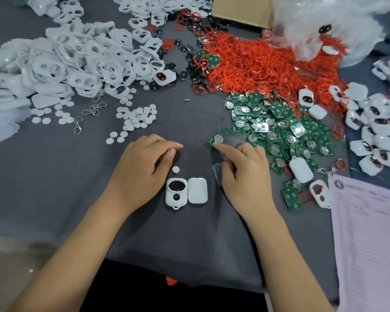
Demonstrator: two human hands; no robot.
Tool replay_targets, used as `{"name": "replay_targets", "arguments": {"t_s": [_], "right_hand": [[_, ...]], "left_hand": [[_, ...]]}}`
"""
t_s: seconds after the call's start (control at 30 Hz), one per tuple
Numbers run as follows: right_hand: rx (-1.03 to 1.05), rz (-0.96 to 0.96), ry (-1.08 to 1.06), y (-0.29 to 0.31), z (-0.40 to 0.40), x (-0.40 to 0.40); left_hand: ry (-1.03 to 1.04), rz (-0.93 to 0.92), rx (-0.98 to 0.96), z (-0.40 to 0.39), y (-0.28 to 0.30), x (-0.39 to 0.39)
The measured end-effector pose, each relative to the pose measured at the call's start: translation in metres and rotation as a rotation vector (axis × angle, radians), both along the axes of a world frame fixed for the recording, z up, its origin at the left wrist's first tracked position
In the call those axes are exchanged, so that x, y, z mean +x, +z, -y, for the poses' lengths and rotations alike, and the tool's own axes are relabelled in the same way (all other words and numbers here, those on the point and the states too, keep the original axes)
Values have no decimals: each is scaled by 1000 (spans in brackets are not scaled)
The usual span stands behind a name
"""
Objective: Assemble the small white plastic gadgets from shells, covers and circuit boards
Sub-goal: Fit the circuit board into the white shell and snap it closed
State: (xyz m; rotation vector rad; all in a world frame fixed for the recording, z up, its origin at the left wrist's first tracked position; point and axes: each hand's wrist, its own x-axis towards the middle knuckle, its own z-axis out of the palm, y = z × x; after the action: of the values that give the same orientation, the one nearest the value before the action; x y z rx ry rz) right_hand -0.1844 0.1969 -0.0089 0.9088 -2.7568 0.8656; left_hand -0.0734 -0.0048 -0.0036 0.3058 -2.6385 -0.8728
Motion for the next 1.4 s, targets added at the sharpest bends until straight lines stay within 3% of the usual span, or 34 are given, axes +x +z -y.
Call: {"name": "replay_targets", "arguments": {"t_s": [0.17, 0.4, 0.67, 0.97, 1.1, 1.4], "right_hand": [[-53, -86, 137, -1, 4, 5], [-94, -34, 294, 5, 5, 20], [-122, -42, 137, 1, -22, 17], [-96, -58, 169, 0, -38, 34], [-151, 1, -3, 0, -39, 31], [-142, -136, 84, -5, -39, 27]], "left_hand": [[-21, -3, -3, 0, 2, 0], [-8, -31, 39, -1, 1, 1], [-14, -48, 46, 0, -2, 2], [-41, -58, 26, 1, -5, 2], [-68, -74, 60, 0, -2, 3], [-79, -46, 53, -2, -4, 3]]}}
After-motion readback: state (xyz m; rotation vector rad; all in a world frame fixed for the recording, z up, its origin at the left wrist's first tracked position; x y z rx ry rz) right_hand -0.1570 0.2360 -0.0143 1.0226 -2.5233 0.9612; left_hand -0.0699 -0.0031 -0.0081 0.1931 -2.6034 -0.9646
